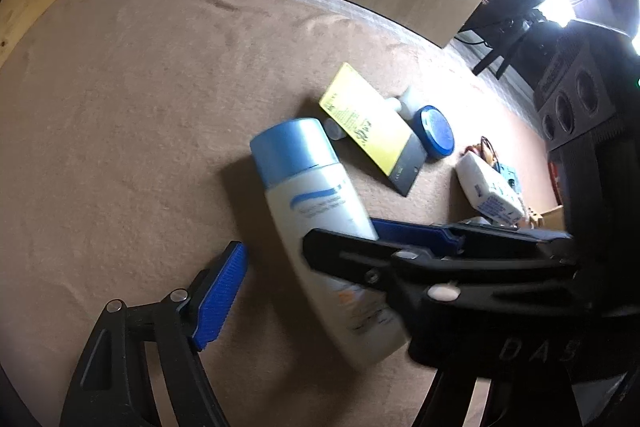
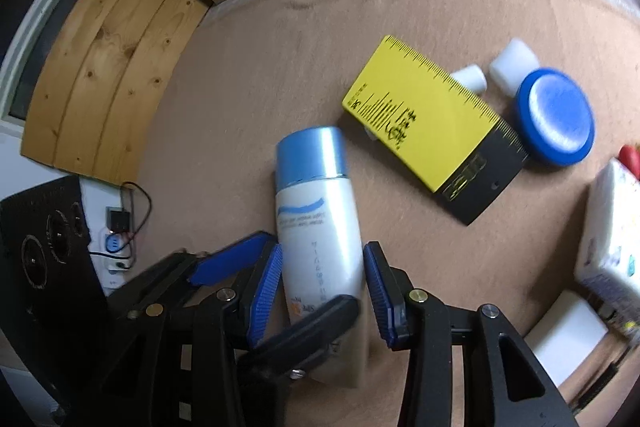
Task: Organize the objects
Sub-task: 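Close the right tool around the sunscreen bottle and lift it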
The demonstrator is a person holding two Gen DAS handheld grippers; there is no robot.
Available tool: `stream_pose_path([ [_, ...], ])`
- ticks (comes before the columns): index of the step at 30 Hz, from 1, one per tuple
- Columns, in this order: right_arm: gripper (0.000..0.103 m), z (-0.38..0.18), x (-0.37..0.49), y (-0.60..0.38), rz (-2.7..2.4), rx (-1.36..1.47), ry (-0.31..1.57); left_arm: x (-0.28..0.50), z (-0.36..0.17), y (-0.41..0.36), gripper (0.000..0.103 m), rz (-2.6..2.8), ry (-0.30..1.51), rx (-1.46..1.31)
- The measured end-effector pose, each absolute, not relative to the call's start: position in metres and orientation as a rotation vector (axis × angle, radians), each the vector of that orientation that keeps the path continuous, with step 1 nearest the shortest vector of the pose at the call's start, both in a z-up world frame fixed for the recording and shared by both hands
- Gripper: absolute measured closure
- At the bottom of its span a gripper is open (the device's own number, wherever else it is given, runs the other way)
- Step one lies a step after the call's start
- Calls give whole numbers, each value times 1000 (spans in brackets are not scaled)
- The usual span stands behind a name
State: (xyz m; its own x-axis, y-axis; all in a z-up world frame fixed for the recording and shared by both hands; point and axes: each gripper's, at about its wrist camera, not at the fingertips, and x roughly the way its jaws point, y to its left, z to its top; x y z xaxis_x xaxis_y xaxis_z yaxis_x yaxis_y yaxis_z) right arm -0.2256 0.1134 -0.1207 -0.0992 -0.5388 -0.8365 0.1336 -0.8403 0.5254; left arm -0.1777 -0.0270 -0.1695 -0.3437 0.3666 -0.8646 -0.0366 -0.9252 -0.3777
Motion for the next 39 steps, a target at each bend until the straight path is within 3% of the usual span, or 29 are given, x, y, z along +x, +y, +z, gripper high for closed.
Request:
stream_pose_path([
  [4, 66, -121, -221, 119, -1995, 1727, -489, -175, -168, -21, 39, 2312, -450, -1617],
  [15, 68, -123, -203, 134, -2003, 1711, -567, -160, -167, -13, 43, 2314, -369, -1617],
  [21, 62, -122, -203, 146, -2029, 1723, -602, -157, -165, -15, 37, 2345, -330, -1622],
  [26, 61, -118, -204, 144, -2030, 1719, -585, -158, -165, -14, 25, 2357, -336, -1620],
  [30, 61, -121, -205, 136, -2005, 1730, -561, -160, -166, -10, 24, 2348, -314, -1604],
  [35, 65, -124, -205, 133, -2011, 1749, -545, -161, -165, -9, 42, 2299, -354, -1593],
  [39, 67, -117, -199, 136, -2026, 1726, -561, -159, -162, -9, 47, 2310, -361, -1597],
])
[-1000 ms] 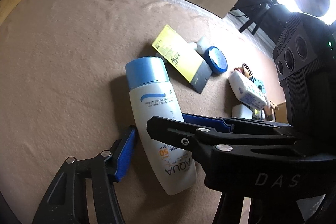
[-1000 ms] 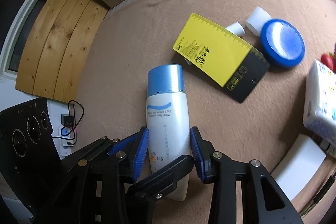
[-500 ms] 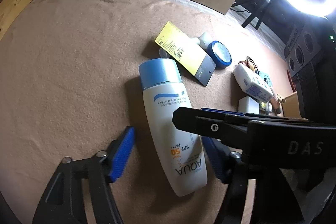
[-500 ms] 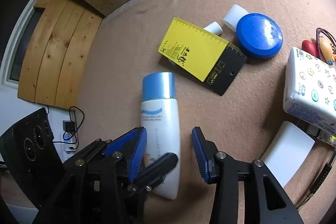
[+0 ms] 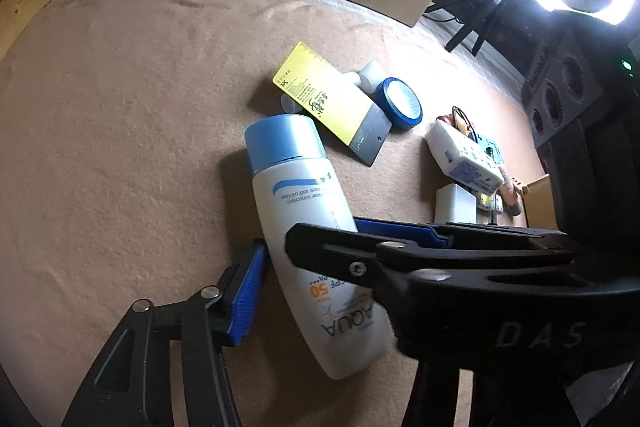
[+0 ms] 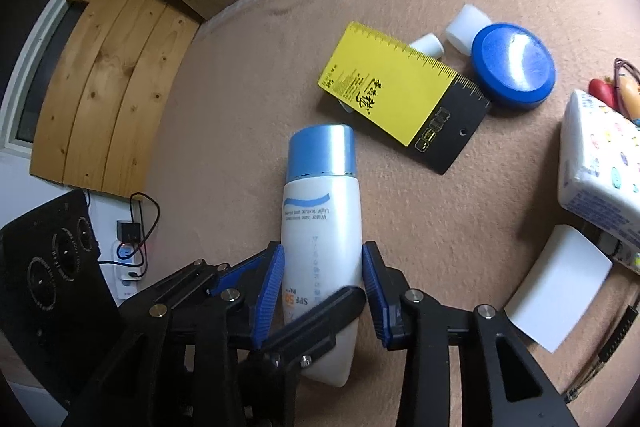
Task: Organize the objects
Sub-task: 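Close the right tool around the sunscreen bottle and lift it, then carry the bottle into the cardboard box and open the right tool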
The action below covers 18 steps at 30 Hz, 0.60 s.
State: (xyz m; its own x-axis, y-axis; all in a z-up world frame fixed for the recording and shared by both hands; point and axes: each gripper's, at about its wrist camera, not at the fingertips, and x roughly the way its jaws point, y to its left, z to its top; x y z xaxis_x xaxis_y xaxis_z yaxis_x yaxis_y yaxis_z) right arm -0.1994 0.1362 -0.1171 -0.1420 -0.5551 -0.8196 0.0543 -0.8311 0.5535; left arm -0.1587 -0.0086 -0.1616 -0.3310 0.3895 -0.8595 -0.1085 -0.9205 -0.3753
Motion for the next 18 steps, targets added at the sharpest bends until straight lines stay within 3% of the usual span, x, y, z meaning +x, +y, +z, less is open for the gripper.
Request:
stream_pose_path([
  [9, 67, -76, -175, 167, -2117, 1613, -602, -142, -121, 20, 47, 2360, -294, -1496],
  [18, 67, -40, -118, 255, -2272, 1527, -691, -118, -83, 109, 47, 2297, -163, -1371],
])
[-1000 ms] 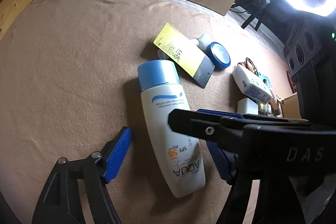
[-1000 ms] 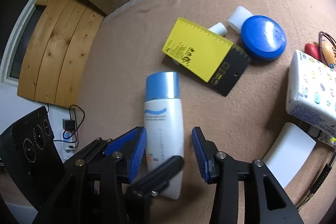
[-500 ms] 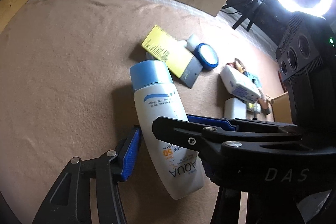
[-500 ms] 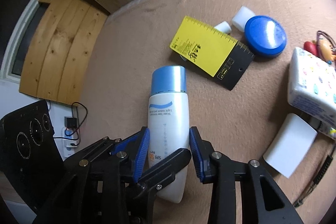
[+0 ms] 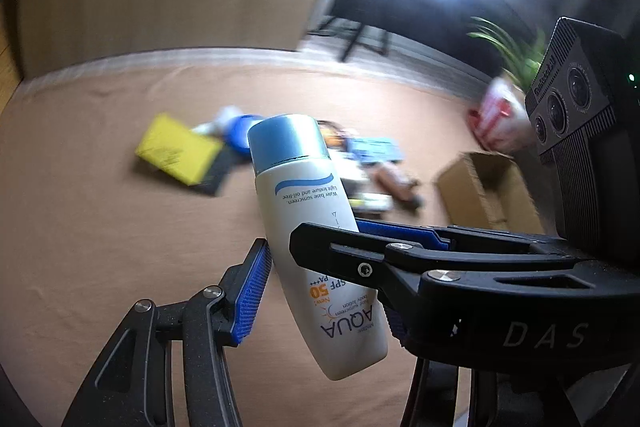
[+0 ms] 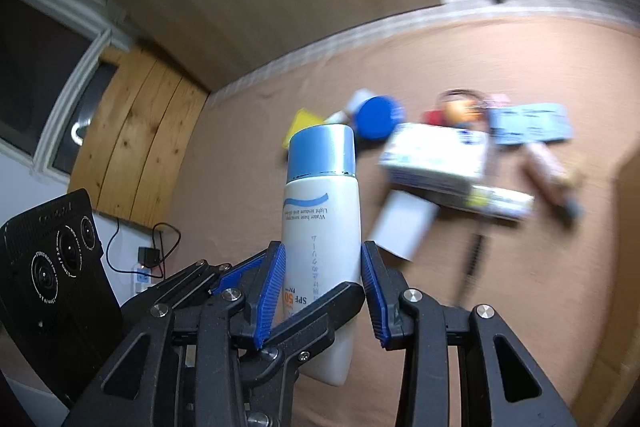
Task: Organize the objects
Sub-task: 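Carry the bottle into the cardboard box and open the right tool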
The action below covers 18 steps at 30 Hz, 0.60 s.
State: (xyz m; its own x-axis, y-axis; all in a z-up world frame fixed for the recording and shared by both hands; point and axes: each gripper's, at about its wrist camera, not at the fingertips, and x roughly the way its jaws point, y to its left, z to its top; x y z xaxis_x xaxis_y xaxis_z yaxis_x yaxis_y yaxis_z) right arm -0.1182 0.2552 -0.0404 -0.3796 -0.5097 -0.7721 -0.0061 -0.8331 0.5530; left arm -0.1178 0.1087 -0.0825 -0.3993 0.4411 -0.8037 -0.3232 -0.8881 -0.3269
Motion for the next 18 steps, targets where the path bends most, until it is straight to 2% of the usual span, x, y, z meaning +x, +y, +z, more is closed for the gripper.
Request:
stream_pose_path([
  [10, 67, -25, -47, 370, -2467, 1528, -800, -83, -68, 249, 47, 2126, -44, -1292],
  [18, 67, -31, -6, 436, -2540, 1544, -883, -50, -70, 333, 47, 2028, 35, -1274],
])
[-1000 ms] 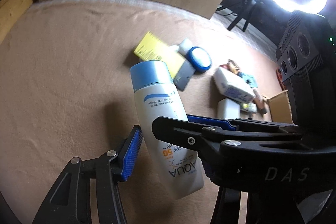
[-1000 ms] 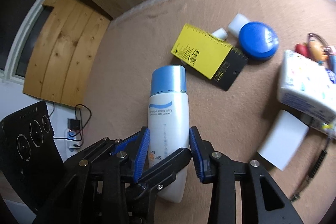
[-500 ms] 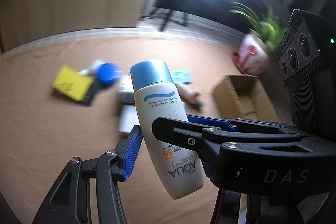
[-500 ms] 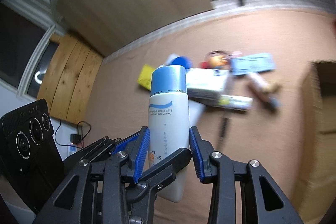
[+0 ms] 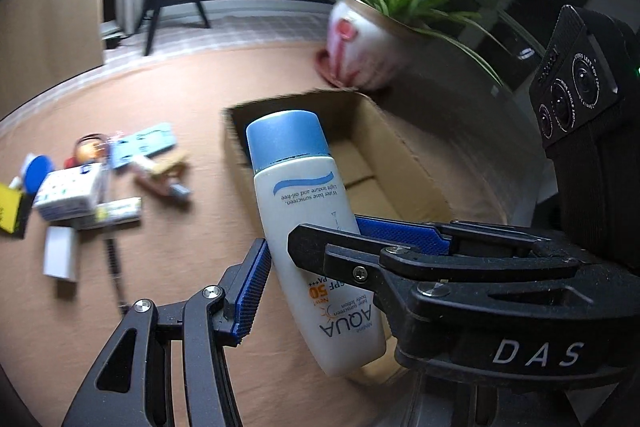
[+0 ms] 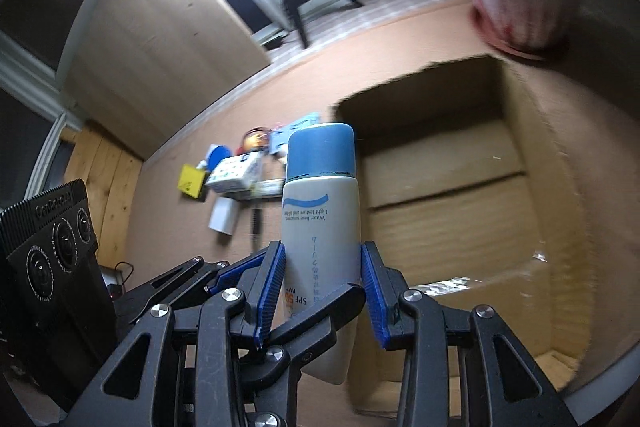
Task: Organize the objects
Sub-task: 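Carry the bottle into the cardboard box and open the right tool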
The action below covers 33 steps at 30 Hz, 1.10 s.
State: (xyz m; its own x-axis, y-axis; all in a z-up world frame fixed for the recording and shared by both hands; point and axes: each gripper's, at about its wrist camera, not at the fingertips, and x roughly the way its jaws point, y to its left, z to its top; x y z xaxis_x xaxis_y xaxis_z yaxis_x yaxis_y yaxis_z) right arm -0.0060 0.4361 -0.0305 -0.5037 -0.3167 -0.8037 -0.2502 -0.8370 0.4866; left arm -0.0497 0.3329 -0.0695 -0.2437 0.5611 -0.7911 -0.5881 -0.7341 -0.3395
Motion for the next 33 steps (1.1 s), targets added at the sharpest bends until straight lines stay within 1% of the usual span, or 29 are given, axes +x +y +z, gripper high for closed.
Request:
stream_pose_path([
  [6, 67, -36, 4, 456, -2557, 1548, -872, -43, -76, 358, 47, 2010, 65, -1286],
  [7, 63, -35, 5, 457, -2569, 1549, -857, -44, -77, 359, 45, 2012, 70, -1291],
  [8, 50, -35, 5, 458, -2591, 1557, -833, -45, -78, 361, 35, 2015, 74, -1297],
  [10, 39, -35, 8, 462, -2647, 1561, -807, -48, -78, 358, 25, 2040, 74, -1297],
  [14, 39, -33, 7, 465, -2665, 1552, -795, -53, -72, 341, 24, 2096, 57, -1306],
  [18, 39, -22, 4, 451, -2720, 1517, -711, -64, -68, 310, 24, 2157, 46, -1307],
  [22, 39, -12, 1, 424, -2760, 1465, -714, -80, -69, 264, 19, 2191, 34, -1350],
  [24, 39, -8, -2, 408, -2767, 1449, -681, -89, -71, 239, 19, 2211, 23, -1374],
  [28, 39, -6, -16, 372, -2767, 1456, -606, -107, -80, 196, 17, 2246, 24, -1418],
  [33, 39, -14, -37, 340, -2736, 1485, -592, -126, -99, 153, 17, 2278, 39, -1496],
])
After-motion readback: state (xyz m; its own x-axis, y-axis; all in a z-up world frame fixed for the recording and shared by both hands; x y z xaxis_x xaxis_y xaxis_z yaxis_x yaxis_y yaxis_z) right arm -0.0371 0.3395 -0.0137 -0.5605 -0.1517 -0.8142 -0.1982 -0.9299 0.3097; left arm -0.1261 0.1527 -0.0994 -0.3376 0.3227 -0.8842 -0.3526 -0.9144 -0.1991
